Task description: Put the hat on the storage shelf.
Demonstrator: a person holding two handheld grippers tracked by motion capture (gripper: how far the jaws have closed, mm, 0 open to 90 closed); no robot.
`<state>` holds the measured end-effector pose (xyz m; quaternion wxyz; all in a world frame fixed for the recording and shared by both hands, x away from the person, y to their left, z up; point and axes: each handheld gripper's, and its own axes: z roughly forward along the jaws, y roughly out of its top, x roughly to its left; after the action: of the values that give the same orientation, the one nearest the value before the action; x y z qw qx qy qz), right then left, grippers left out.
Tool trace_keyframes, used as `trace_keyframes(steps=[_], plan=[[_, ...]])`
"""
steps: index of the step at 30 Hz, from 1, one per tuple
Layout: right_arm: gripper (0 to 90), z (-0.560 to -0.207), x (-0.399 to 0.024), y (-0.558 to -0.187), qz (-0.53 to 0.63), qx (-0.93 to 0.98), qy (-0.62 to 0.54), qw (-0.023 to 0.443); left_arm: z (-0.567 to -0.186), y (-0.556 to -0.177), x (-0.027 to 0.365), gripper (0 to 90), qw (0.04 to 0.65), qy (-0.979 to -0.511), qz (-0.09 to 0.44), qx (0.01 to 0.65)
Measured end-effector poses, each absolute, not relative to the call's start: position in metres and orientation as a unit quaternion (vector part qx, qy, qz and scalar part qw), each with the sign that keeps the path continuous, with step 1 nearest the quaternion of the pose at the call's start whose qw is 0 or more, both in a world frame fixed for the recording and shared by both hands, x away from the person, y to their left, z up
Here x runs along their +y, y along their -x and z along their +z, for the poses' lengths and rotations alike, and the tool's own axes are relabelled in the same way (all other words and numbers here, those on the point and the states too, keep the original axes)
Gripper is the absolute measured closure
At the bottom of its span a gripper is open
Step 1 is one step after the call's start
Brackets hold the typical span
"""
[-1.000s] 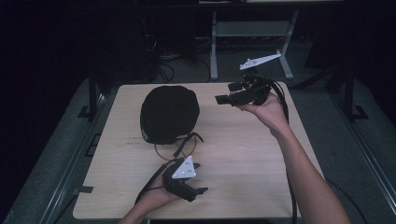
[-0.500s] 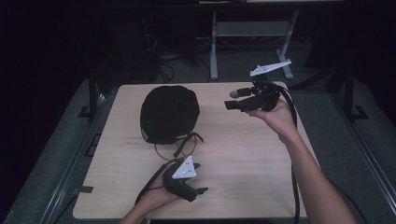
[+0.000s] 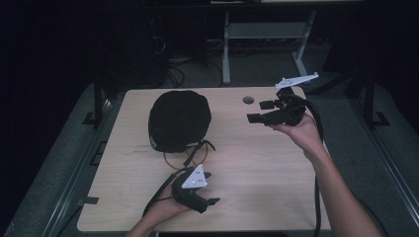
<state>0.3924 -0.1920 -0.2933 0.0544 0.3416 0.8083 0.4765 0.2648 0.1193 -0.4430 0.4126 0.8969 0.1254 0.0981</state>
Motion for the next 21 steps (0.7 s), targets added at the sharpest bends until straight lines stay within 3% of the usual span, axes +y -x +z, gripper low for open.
trace_keyframes(steps=[21], plan=[[17.7,-0.335,-0.231,-0.376,0.480,0.797,-0.366,0.040,-0.444,-0.264,0.121,18.4,0.415,-0.896,0.098,0.126]])
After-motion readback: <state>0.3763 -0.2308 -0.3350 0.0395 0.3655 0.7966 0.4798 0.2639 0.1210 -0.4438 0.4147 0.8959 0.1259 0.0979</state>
